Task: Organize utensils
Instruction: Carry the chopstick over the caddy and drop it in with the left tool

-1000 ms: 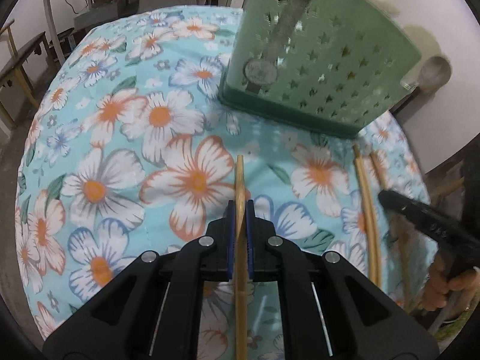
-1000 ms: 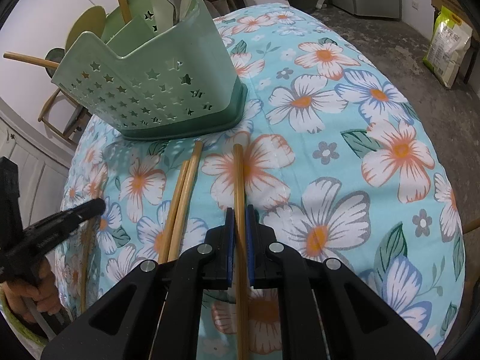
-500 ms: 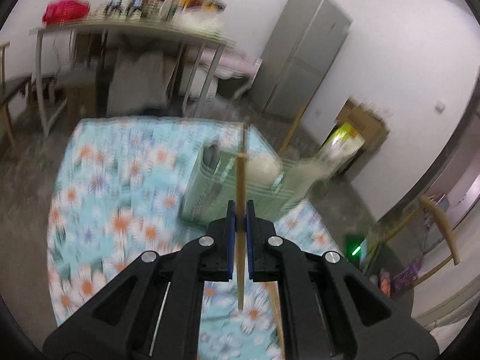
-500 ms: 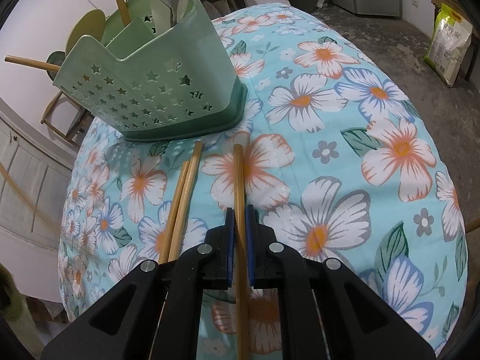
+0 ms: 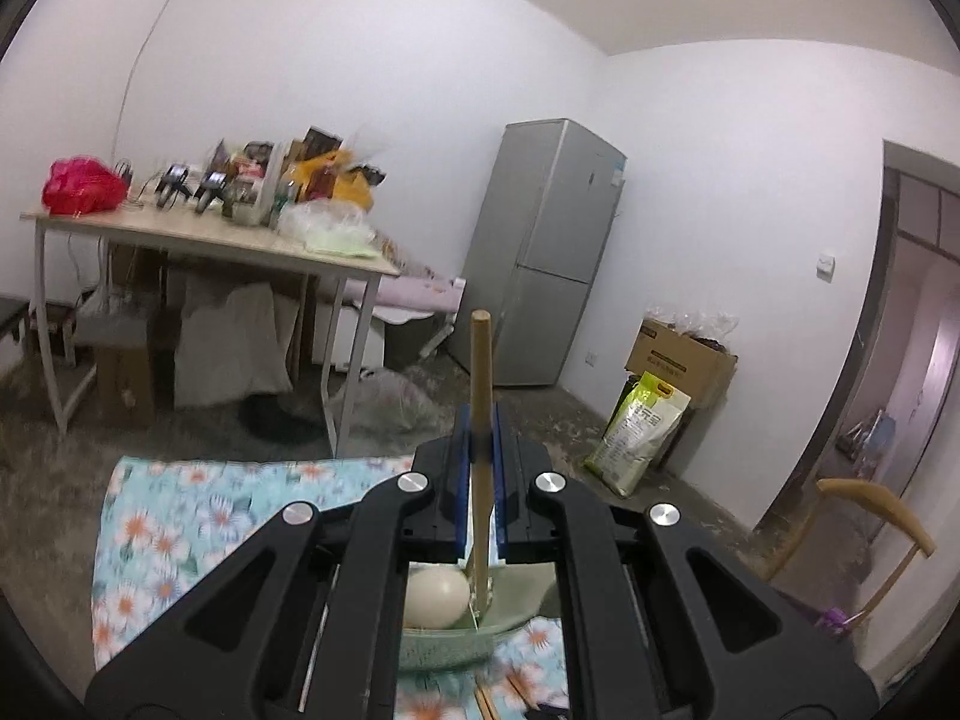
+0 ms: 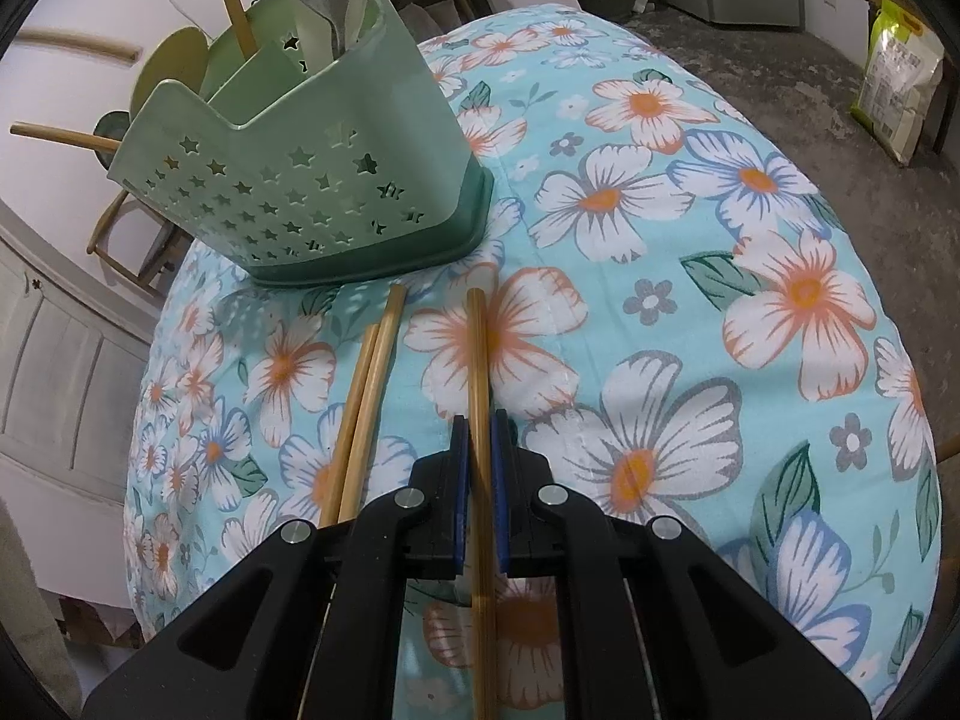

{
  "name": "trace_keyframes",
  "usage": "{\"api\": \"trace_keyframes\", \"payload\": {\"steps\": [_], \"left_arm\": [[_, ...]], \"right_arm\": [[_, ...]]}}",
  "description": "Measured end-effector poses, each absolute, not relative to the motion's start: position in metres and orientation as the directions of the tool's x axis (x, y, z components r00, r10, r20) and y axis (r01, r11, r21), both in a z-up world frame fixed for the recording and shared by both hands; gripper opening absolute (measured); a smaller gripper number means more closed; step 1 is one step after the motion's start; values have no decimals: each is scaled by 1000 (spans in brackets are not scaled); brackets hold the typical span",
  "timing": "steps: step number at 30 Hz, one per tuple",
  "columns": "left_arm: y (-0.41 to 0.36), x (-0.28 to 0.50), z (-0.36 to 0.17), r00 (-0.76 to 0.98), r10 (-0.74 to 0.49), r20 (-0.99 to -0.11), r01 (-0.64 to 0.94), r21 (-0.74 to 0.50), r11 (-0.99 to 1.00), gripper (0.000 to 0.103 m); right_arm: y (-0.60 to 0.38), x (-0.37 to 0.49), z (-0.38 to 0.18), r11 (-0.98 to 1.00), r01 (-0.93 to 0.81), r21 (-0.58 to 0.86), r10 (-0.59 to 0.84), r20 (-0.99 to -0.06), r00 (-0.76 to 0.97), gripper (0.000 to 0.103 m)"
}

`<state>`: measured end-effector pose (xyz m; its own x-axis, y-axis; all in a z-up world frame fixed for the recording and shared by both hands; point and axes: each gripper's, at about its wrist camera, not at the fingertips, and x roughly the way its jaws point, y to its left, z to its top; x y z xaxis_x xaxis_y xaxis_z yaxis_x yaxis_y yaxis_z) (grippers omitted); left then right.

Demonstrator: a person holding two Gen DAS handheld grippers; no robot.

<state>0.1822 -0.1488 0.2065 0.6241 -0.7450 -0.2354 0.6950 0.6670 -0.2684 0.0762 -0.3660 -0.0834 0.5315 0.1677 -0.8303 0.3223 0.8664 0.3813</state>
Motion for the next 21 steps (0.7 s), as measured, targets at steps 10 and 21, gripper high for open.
{"api": "trace_keyframes", "payload": {"steps": [10,21], "left_arm": [[-192,187,167,736,-623,-265,636,-47,770,5],[-190,195,143,708,-624,-331,633,-93,768,5]], "right_arm": [[-368,76,-84,863,322,388,174,-829,532,8],[-368,76,-84,864,321,387,174,-829,531,8]]}}
